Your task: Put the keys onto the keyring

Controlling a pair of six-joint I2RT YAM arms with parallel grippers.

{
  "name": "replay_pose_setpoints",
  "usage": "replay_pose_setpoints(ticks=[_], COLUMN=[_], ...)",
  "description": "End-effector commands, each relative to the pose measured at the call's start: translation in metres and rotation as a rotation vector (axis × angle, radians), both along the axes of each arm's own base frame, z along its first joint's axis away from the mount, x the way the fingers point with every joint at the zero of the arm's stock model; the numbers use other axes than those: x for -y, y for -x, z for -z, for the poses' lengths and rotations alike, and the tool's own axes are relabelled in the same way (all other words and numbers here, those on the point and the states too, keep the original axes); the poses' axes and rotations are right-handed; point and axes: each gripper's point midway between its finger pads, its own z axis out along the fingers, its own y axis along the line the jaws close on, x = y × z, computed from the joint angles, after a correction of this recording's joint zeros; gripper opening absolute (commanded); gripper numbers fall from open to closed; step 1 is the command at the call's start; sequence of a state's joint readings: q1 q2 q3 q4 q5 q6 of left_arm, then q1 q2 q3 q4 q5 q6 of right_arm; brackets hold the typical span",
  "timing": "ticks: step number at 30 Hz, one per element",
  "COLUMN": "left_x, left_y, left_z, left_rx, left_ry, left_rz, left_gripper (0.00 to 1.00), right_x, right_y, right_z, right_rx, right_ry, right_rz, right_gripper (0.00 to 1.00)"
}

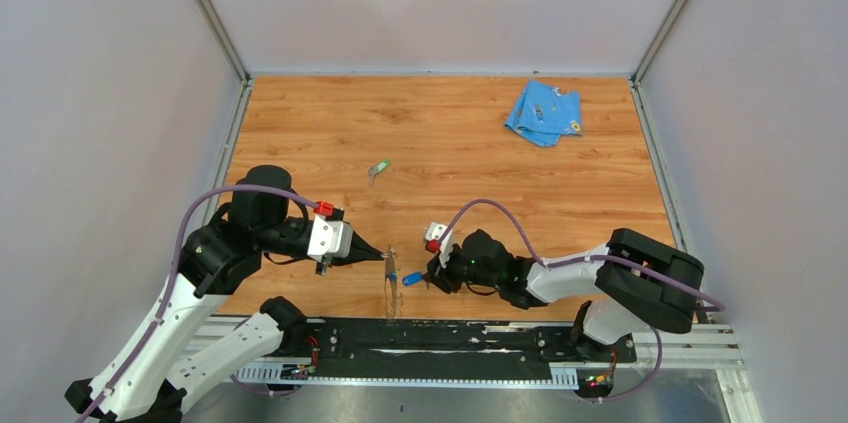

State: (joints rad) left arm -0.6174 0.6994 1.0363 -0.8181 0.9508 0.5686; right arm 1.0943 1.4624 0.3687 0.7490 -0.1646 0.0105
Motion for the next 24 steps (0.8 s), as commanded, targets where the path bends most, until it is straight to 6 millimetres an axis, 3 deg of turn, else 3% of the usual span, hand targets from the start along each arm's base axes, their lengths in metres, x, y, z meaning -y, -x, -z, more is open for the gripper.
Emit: replay_pose_setpoints(ticks=[1,6,18,21,24], left_x=[-0.001,-0.001,-0.002,-0.002,-0.002], left_y=[0.005,0.006,0.005,0.005,0.005], left_z=[-0.012,-0.014,-0.013,-0.013,-0.013], left_rx=[0.011,0.014,0.016,0.020,0.021], left_ry=[0.028,0.030,0.028,0.027,0.029], left_rz=[0.016,0.018,0.010,0.008,0.008], left_gripper=[0.00,0.00,0.00,0.00,0.00], right_x=[0.008,0.009,0.002,0.001,0.002], right_y=[-0.002,0.001,0.001,0.002,0.001], right_z=[0.007,0.023,0.024,0.024,0.023], right_rx=[-0.043,-0.109,-0.153,-0.158,-0.154], right_ry=[0.021,0.036,-0.015,-0.022,-0.025], right_rz=[0.032,0.028,0.035,0.034,0.036], right_gripper=[0.38,0.39,0.27,0.20,0.05])
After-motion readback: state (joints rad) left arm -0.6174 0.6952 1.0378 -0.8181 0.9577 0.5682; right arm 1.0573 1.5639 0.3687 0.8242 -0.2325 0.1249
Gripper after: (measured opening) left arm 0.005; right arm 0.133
